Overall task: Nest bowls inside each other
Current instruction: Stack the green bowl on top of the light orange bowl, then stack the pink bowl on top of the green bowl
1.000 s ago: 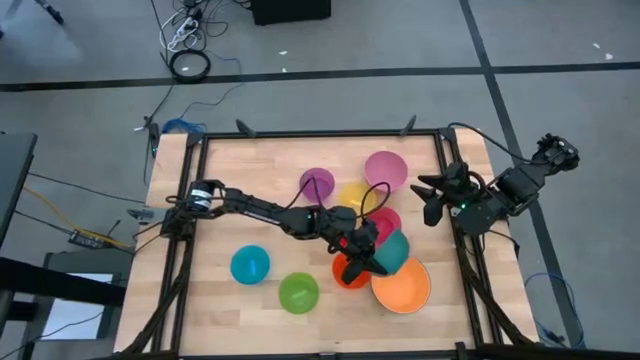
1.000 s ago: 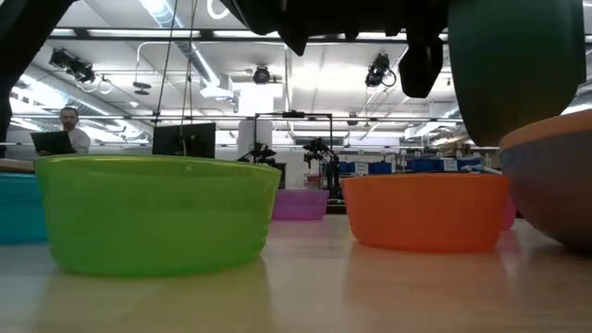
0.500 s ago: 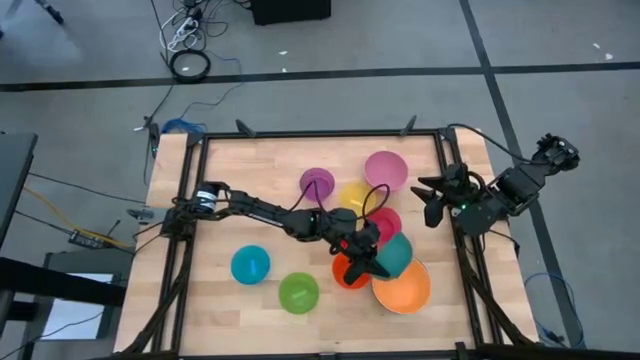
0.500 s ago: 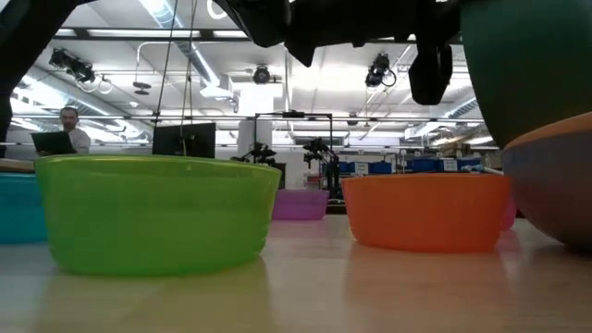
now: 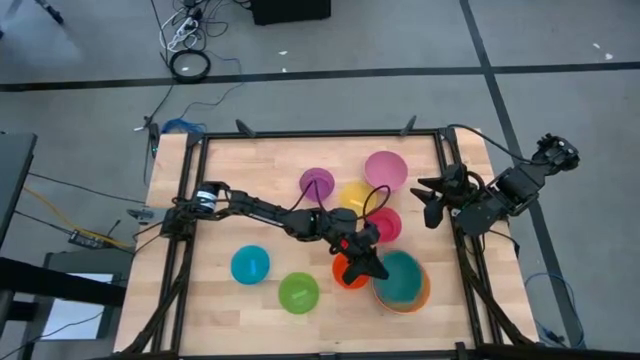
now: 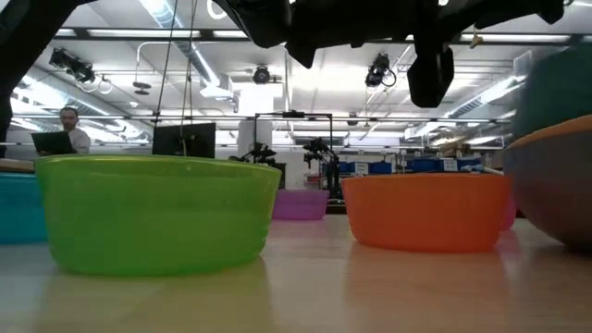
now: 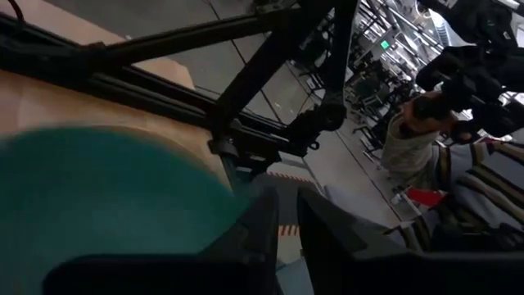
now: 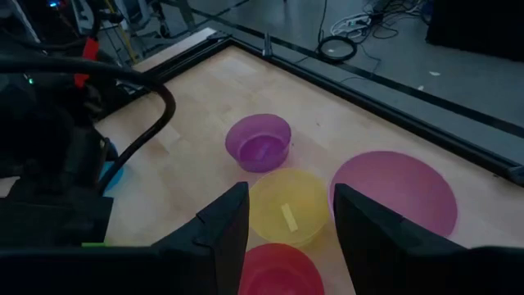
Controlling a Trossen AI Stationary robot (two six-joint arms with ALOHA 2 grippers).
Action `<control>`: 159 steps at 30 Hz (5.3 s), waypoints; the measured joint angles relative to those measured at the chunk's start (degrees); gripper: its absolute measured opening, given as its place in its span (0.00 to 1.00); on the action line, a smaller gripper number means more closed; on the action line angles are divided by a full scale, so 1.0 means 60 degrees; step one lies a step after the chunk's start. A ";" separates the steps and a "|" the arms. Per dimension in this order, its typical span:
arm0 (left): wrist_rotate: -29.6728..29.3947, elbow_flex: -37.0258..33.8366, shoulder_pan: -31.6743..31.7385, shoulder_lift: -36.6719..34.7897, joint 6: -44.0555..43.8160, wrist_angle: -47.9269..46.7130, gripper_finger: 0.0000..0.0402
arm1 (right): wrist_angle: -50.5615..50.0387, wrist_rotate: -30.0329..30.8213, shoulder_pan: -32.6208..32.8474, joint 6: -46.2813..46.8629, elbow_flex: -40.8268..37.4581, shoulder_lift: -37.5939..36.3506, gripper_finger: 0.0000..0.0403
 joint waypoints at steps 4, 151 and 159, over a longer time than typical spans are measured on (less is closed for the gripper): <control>0.0017 0.0000 0.0000 -0.0001 0.0000 0.0021 0.15 | 0.0003 0.0000 0.0000 0.0000 0.0000 -0.0002 0.41; -0.9855 -0.0098 0.1698 -0.7866 0.2436 -1.6288 0.15 | -0.0375 -0.7694 0.3690 -0.5742 0.2018 0.7958 0.07; -0.9855 -0.0098 0.1698 -0.7866 0.2426 -1.6282 0.15 | -0.1047 -0.7686 0.3693 -0.5569 0.2381 0.7954 0.16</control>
